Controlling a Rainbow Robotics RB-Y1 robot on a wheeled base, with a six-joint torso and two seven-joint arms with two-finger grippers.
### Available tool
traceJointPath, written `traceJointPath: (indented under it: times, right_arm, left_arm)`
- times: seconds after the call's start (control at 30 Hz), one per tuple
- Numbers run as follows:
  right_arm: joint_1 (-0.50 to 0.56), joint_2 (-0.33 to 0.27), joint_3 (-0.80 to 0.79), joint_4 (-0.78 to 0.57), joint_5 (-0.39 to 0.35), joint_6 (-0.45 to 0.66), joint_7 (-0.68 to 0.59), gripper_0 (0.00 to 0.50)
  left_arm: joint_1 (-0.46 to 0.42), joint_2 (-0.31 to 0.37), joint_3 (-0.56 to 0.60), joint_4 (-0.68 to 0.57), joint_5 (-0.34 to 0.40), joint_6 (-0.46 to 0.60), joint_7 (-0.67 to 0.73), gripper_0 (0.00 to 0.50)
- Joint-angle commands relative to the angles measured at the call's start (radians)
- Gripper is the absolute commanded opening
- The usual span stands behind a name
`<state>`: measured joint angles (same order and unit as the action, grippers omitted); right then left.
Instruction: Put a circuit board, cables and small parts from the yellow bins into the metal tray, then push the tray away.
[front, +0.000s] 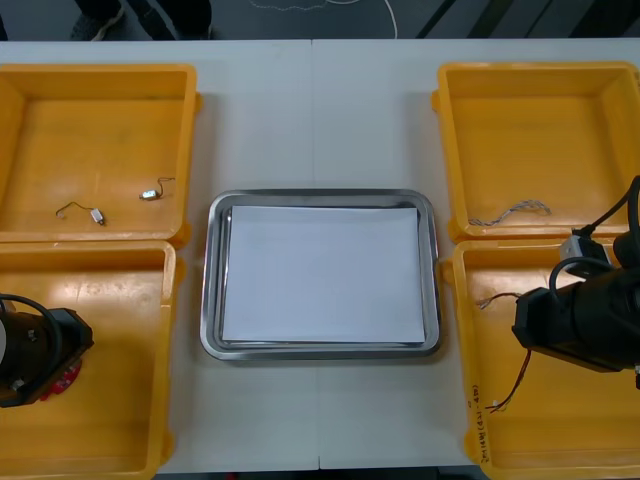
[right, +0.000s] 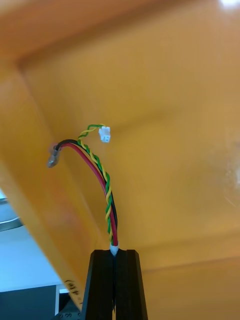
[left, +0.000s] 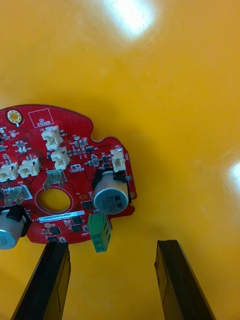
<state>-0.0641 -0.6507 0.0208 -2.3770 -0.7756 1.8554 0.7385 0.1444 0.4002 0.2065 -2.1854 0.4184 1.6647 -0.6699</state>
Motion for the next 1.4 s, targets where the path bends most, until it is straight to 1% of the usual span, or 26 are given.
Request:
traceJointPath:
  times: [0.03,0.1,0.2,0.33,0.53,0.63,1.13,1.4]
  right_arm:
    - [-0.094,-0.014,-0.007,-0.033,-0.027,0.033,-0.013,0.000]
    - [-0.125,0.000,0.002,-0.021,-0.027,0.056,-0.018,0.000]
    - [-0.175,0.039,0.008,-0.002,-0.021,0.064,-0.011,0.000]
    - [-0.191,0.088,0.015,-0.001,0.019,0.064,0.004,0.000]
    - [-0.214,0.118,0.015,0.002,0.045,0.064,0.036,0.000]
    - [-0.218,0.126,0.015,0.002,0.058,0.064,0.051,0.000]
    - [-0.230,0.129,0.018,0.042,0.093,0.064,0.107,0.000]
    - [-0.230,0.129,0.019,0.042,0.081,0.064,0.127,0.000]
  left_arm:
    - [0.026,-0.014,-0.024,0.001,-0.015,-0.026,-0.057,0.500]
    - [0.026,-0.014,-0.027,0.006,-0.017,-0.034,-0.059,0.500]
    - [0.026,-0.014,-0.029,0.010,-0.020,-0.039,-0.060,0.500]
    - [0.026,-0.014,-0.033,0.022,-0.024,-0.057,-0.063,0.500]
    - [0.026,-0.014,-0.033,0.045,-0.029,-0.079,-0.077,0.500]
    - [0.023,-0.014,-0.035,0.056,-0.032,-0.094,-0.085,0.500]
    - [0.017,-0.014,-0.035,0.053,-0.026,-0.077,-0.088,0.500]
    - [0.015,-0.014,-0.035,0.042,-0.023,-0.048,-0.085,0.500]
